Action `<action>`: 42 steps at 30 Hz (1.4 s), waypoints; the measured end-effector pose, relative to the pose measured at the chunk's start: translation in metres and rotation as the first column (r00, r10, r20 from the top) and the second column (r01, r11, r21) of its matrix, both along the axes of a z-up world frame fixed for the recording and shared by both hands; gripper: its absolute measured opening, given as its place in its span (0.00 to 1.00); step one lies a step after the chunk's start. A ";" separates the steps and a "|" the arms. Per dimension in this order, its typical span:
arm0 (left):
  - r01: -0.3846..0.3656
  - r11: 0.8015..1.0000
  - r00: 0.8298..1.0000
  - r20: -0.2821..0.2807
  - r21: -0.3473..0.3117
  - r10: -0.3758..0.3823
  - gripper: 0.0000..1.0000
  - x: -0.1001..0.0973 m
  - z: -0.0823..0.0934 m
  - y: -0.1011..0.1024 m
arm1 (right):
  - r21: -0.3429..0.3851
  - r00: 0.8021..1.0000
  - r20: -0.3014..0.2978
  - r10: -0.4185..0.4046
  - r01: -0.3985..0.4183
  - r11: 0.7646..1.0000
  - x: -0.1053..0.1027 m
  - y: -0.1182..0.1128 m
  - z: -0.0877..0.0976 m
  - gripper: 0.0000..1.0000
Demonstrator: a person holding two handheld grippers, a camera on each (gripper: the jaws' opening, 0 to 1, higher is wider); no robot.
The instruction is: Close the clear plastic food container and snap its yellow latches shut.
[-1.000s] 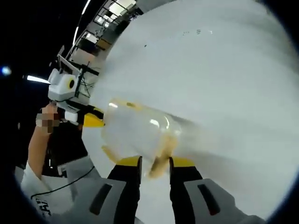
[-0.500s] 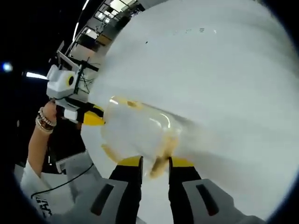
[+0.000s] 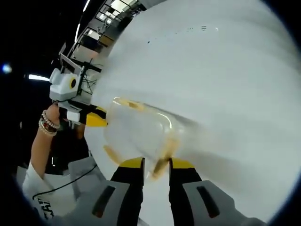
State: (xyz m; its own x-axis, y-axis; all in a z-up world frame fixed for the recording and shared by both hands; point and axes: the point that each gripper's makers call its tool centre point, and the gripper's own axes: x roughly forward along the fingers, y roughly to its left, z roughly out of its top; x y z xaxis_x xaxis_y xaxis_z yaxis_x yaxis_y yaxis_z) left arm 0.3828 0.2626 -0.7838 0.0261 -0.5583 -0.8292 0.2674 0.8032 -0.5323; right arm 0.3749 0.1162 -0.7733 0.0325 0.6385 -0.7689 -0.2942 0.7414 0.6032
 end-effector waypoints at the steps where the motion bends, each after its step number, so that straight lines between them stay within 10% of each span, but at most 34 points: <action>1: 0.002 1.000 1.000 0.008 0.000 -0.002 0.12 -0.001 0.000 0.000 | -0.001 1.000 0.007 0.014 -0.014 1.000 -0.001 0.000 0.000 0.17; 9: -0.020 0.999 0.999 0.031 -0.031 0.021 0.13 -0.004 0.000 0.003 | -0.029 0.997 0.057 0.048 -0.046 0.999 -0.007 0.001 0.001 0.19; 12: 0.073 0.996 0.992 0.102 -0.045 -0.068 0.13 -0.006 0.003 0.006 | -0.060 0.992 0.101 0.082 -0.076 0.995 -0.007 0.003 0.001 0.20; 16: 0.043 0.999 0.988 0.150 0.004 -0.043 0.16 0.003 0.008 0.025 | -0.121 0.985 0.143 0.097 -0.080 0.989 -0.005 -0.004 -0.002 0.28; 20: -0.024 0.996 0.964 0.262 -0.082 0.045 0.14 0.024 0.034 0.028 | -0.173 0.972 0.208 0.109 -0.073 0.982 0.006 -0.011 0.003 0.27; 27: 0.068 0.989 0.913 0.408 -0.134 -0.007 0.06 0.031 0.054 0.009 | -0.074 0.936 0.342 0.085 -0.063 0.995 0.027 0.015 0.034 0.18; 42: 0.223 0.959 0.878 0.463 -0.176 -0.119 0.00 0.006 0.030 -0.062 | 0.006 0.938 0.322 0.127 -0.136 0.991 0.039 0.073 0.018 0.08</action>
State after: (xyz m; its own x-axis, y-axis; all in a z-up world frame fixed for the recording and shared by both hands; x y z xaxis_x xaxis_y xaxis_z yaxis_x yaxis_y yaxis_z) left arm 0.3889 0.2007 -0.7533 0.2493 -0.7521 -0.6102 0.6391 0.6011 -0.4798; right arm 0.4135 0.1888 -0.7555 0.1884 0.6749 -0.7134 -0.5686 0.6673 0.4811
